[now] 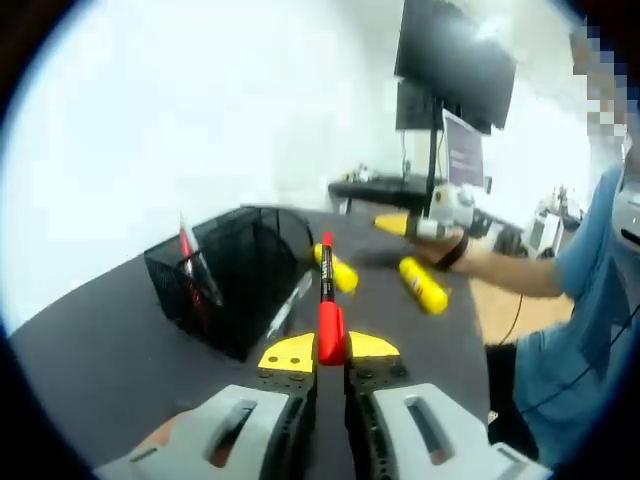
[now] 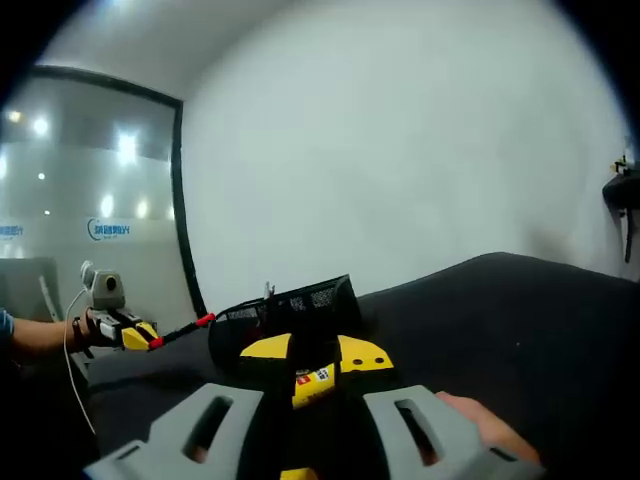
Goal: Pick up pens and glue sticks and place them into the holder.
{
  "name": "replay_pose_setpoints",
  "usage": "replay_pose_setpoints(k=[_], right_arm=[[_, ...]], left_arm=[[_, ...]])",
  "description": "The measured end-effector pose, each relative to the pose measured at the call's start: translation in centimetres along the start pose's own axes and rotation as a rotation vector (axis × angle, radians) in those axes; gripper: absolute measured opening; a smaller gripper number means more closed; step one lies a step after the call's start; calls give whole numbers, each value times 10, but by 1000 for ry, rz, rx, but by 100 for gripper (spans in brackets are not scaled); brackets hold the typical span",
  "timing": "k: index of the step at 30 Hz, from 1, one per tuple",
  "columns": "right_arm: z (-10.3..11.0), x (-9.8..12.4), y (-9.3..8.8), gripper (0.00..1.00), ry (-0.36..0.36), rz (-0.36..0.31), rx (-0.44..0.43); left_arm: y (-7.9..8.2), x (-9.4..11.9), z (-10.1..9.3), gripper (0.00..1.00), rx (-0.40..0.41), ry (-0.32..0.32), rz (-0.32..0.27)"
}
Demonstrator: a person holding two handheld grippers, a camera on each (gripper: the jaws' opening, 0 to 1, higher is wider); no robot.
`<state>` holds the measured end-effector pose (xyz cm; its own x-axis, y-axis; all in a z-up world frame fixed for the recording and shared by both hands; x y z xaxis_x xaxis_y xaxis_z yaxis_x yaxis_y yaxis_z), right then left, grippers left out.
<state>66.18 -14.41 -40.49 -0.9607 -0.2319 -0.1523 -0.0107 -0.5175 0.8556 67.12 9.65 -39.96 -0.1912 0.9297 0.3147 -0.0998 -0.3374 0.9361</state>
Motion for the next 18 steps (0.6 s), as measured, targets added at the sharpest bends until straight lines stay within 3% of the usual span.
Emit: replay_pose_setpoints(k=[3,5,9,13,16,18], right_arm=[[11,-1,0,13,89,12,-107],[18,1,0,14,143,29,-222],[50,4,2,18,264,61,-504],[74,-6,7,22,311,64,-569],[79,-15,9,21,283,70,-667],[77,-22,10,20,277,67,-670]], left_arm=[[9,-1,-9,6,11,-7,-43],[12,-3,-4,6,15,-11,-58],[20,-9,-14,6,5,-22,-84],[24,-14,-20,6,-5,-32,-96],[30,-16,-25,6,-10,-37,-115],[33,-18,-22,6,-11,-39,-127]])
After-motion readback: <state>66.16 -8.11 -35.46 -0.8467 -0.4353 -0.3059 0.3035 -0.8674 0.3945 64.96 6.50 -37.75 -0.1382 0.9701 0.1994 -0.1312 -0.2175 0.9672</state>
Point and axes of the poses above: the point that each gripper's makers call its tool centre point, and the gripper's own axes: x roughly backward along the fingers, z roughly to its left, y roughly out of its top, the point moved 1 cm from there along x, roughly backward along the fingers, and after that the axes turned 11 degrees about -x, right-handed, at the moved point
